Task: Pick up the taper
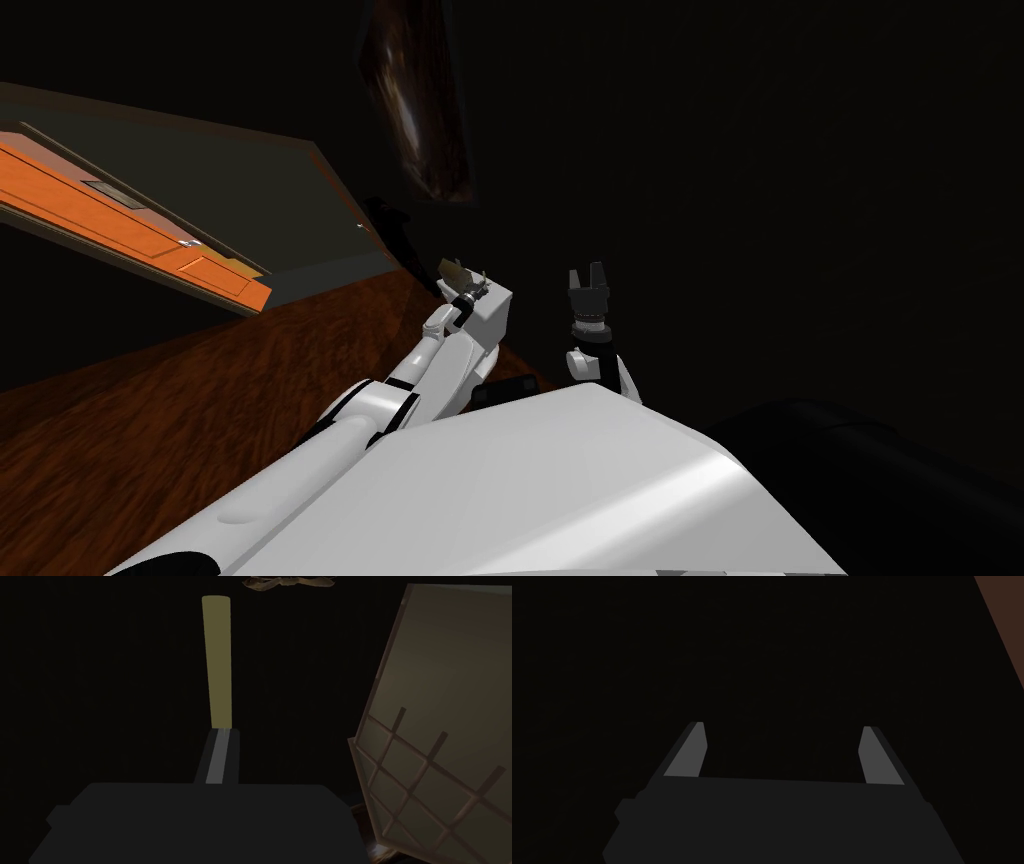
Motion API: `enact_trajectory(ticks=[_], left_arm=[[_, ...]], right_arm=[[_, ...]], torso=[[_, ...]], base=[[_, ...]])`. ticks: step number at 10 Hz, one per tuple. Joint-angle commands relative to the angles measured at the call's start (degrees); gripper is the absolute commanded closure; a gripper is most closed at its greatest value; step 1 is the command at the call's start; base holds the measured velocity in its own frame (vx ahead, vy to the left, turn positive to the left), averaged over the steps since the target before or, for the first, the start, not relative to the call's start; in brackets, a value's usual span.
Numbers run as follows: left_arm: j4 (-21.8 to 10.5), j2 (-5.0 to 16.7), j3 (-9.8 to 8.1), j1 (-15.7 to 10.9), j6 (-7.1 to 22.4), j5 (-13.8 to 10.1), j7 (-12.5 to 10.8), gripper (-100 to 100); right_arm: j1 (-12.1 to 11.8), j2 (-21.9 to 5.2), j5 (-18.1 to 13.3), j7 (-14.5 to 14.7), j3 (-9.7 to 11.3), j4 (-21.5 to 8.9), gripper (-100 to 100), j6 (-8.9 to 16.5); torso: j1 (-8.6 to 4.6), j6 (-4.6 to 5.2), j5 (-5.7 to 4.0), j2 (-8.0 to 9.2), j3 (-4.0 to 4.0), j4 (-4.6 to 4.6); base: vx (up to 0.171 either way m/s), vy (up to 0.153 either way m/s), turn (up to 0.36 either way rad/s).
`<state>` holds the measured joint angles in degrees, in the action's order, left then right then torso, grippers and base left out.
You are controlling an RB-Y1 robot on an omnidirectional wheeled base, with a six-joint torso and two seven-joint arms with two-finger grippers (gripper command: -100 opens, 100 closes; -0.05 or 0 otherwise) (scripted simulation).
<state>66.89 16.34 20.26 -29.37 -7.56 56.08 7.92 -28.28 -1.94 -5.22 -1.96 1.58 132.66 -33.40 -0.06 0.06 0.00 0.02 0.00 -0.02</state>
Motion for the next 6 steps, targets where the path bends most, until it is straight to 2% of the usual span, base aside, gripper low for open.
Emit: enact_trajectory(ticks=[1,3,4,5,6], left_arm=[[0.00,0.00,0.00,0.00,0.00,0.00,0.00,100],[0.01,-0.01,0.02,0.01,-0.02,0.00,0.00,100],[0.01,-0.01,0.02,0.01,-0.02,0.00,0.00,0],[-0.22,-0.74,0.05,0.05,0.70,0.47,0.57,-100],[-0.29,-0.99,0.06,0.06,0.95,0.64,0.76,-100]], right_arm=[[0.00,0.00,0.00,0.00,0.00,0.00,0,0.00],[0.00,0.00,0.00,0.00,0.00,0.00,0,0.00],[0.00,0.00,0.00,0.00,0.00,0.00,0,0.00],[0.00,0.00,0.00,0.00,0.00,0.00,0,0.00],[0.00,0.01,0.00,0.00,0.01,0.00,0,0.00]], torso=[[0.00,0.00,0.00,0.00,0.00,0.00],[-0.04,0.00,-0.01,-0.07,-0.04,-0.01],[-0.04,0.00,-0.01,-0.08,-0.05,-0.02],[-0.04,0.00,-0.01,-0.08,-0.05,-0.02],[-0.32,0.04,-0.06,-0.27,-0.15,-0.05]], base=[[0.000,0.000,0.000],[0.000,0.000,0.000],[0.000,0.000,0.000],[0.067,-0.079,-0.105],[0.116,-0.100,-0.089]])
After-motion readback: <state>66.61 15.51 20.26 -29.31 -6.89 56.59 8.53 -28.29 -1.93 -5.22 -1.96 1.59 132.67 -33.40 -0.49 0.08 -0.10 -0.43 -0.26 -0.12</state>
